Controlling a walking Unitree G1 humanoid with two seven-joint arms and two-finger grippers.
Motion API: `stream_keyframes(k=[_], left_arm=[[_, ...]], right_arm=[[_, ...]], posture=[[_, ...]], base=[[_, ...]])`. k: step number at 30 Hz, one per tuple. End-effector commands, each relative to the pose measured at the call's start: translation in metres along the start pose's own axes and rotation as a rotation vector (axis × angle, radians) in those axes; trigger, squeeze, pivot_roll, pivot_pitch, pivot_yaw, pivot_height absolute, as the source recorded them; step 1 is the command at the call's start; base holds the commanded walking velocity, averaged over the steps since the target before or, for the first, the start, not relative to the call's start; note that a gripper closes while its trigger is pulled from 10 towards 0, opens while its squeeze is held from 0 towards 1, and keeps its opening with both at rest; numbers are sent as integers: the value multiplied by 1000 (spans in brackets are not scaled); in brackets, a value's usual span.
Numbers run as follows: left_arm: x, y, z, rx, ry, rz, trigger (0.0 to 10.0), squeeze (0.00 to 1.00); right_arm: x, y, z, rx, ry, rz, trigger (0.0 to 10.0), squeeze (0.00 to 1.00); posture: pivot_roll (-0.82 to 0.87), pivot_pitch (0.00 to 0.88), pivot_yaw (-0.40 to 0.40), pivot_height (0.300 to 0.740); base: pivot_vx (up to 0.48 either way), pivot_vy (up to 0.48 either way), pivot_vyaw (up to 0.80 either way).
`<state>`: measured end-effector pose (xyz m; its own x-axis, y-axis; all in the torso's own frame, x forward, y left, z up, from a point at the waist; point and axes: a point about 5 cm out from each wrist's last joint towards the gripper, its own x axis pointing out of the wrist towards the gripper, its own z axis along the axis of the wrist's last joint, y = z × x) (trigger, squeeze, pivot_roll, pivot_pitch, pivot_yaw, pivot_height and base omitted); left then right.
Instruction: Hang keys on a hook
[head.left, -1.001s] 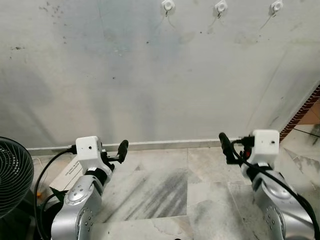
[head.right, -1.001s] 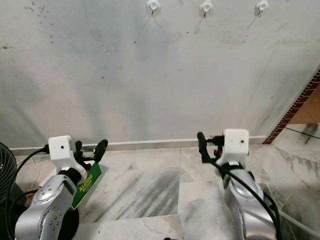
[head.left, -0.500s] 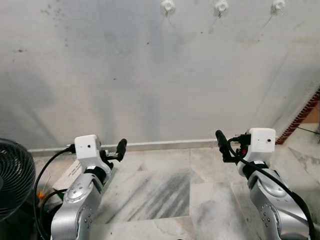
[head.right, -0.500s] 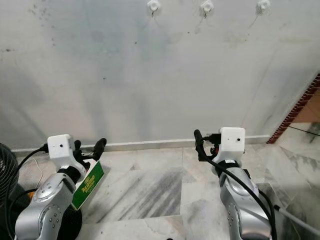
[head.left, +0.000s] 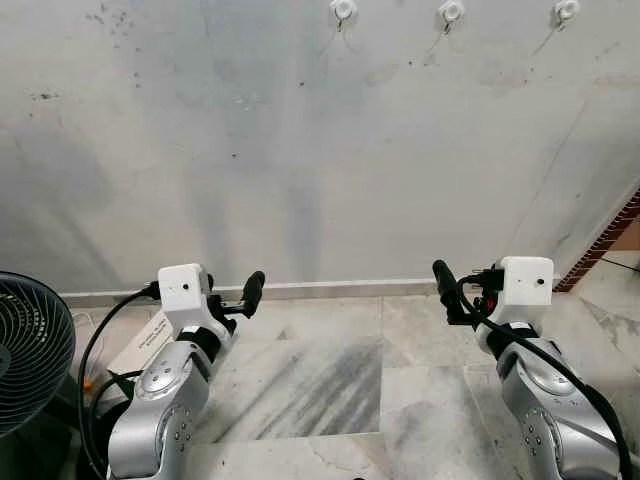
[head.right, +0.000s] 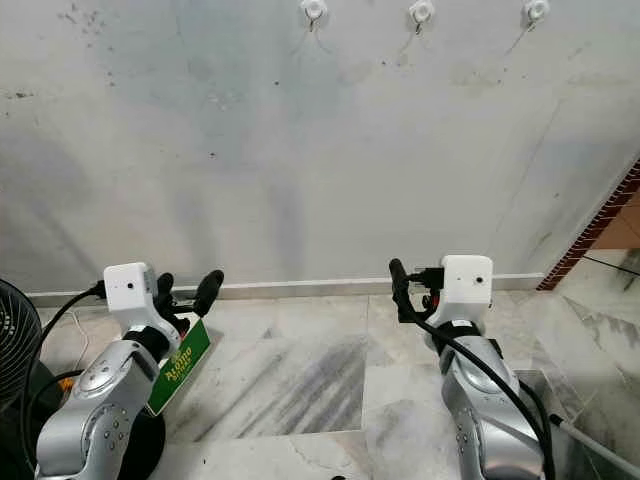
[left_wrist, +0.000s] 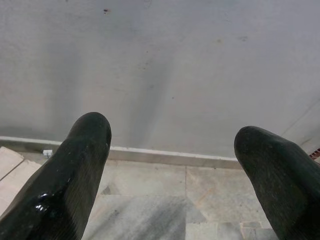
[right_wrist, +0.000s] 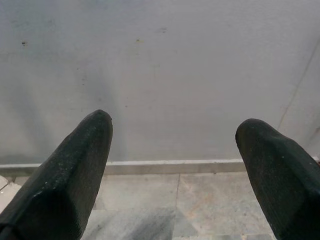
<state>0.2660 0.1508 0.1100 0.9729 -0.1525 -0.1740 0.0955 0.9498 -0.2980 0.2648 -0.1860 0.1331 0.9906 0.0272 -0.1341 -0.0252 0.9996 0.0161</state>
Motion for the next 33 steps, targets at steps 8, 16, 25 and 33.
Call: stream_keyframes(k=[8, 16, 25, 33], left_arm=[[2, -1, 2, 4, -7, -16, 10000, 0], [2, 2, -1, 5, 13, 26, 10000, 0], [4, 2, -3, -3, 22, 37, 10000, 0], [5, 3, -3, -11, 37, 33, 10000, 0]], right_arm=[[1, 3, 4, 6, -20, 10, 10000, 0], [2, 5, 2, 5, -15, 17, 10000, 0], [2, 5, 2, 4, -12, 19, 10000, 0], [2, 5, 2, -1, -11, 21, 10000, 0]], posture=[[-78, 61, 37, 740], [-76, 61, 38, 740], [-77, 64, 36, 740], [-77, 65, 34, 740]], base=[[0, 0, 0], [0, 0, -550], [0, 0, -800], [0, 0, -800]])
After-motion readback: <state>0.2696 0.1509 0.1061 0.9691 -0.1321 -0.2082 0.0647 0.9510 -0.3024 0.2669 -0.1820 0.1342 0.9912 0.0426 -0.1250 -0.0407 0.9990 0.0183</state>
